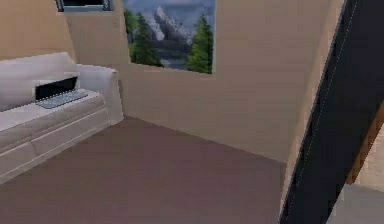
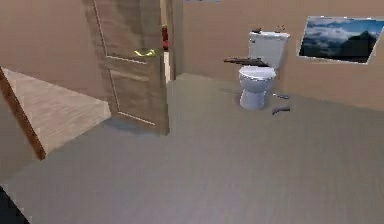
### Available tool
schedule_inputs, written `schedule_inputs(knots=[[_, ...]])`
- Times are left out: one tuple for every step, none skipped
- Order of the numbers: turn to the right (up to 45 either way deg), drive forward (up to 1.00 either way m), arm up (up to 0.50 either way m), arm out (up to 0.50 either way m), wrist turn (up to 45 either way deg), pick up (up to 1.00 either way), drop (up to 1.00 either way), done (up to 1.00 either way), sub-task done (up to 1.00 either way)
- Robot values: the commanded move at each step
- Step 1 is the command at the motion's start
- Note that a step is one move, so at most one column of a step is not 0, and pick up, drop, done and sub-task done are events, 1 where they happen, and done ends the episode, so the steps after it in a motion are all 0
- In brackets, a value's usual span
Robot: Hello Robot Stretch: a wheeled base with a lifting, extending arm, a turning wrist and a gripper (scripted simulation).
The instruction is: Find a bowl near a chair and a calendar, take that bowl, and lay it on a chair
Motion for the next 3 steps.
schedule_inputs(knots=[[-45.0, 0.00, 0.00, 0.00, 0.0, 0.00, 0.00, 0.00, 0.00], [45.0, 0.00, 0.00, 0.00, 0.0, 0.00, 0.00, 0.00, 0.00], [45.0, 0.00, 0.00, 0.00, 0.0, 0.00, 0.00, 0.00, 0.00]])
